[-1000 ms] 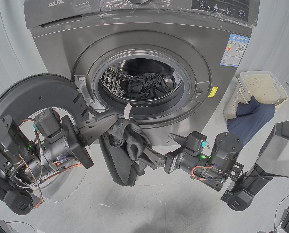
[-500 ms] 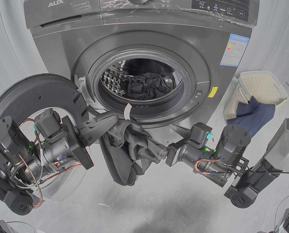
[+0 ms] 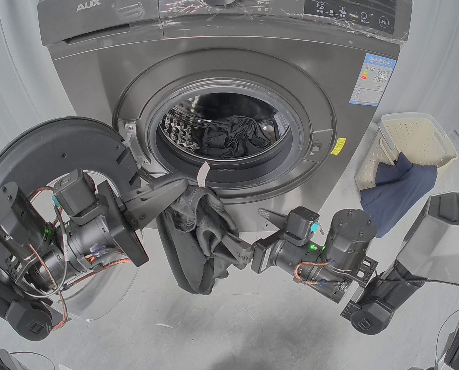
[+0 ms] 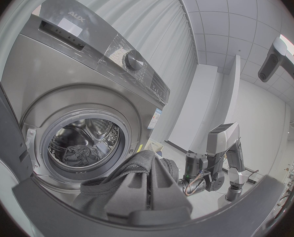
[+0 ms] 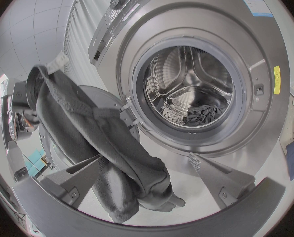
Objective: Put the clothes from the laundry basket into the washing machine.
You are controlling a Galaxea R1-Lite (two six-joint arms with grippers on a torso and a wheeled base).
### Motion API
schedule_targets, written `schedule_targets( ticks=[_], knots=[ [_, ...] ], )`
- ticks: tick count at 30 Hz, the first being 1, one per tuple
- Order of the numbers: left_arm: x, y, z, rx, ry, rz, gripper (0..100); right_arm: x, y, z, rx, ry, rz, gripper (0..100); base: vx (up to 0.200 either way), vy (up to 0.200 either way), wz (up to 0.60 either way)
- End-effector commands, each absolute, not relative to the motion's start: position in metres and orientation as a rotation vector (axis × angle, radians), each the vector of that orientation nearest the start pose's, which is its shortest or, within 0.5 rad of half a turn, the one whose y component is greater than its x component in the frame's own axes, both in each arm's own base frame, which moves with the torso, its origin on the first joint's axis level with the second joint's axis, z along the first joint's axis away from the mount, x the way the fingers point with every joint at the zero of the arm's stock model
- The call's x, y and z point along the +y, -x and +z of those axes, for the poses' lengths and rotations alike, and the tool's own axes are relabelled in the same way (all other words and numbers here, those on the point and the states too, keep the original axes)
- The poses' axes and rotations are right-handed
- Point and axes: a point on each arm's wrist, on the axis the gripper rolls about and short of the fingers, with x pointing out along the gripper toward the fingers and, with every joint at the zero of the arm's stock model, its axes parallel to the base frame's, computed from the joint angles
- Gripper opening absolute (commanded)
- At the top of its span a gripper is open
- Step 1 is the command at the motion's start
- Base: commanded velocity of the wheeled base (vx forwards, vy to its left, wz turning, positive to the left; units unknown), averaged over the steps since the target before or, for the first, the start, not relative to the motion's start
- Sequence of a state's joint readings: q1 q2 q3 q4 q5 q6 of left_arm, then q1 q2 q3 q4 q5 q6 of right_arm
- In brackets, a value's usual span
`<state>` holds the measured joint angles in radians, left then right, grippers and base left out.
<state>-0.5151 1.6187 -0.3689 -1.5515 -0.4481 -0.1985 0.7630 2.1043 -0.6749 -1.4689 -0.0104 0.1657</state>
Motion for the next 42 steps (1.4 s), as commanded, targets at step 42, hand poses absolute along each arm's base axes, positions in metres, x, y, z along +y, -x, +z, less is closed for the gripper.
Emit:
schedule_targets(
  ticks=[42],
  knots=[
    [-0.122, -0.201, 0.191, -0.232, 0.191, -0.980, 0, 0.256, -0.251, 0.092, 0.024, -0.175, 0.793, 100, 0.000, 0.000, 0.00]
  ],
)
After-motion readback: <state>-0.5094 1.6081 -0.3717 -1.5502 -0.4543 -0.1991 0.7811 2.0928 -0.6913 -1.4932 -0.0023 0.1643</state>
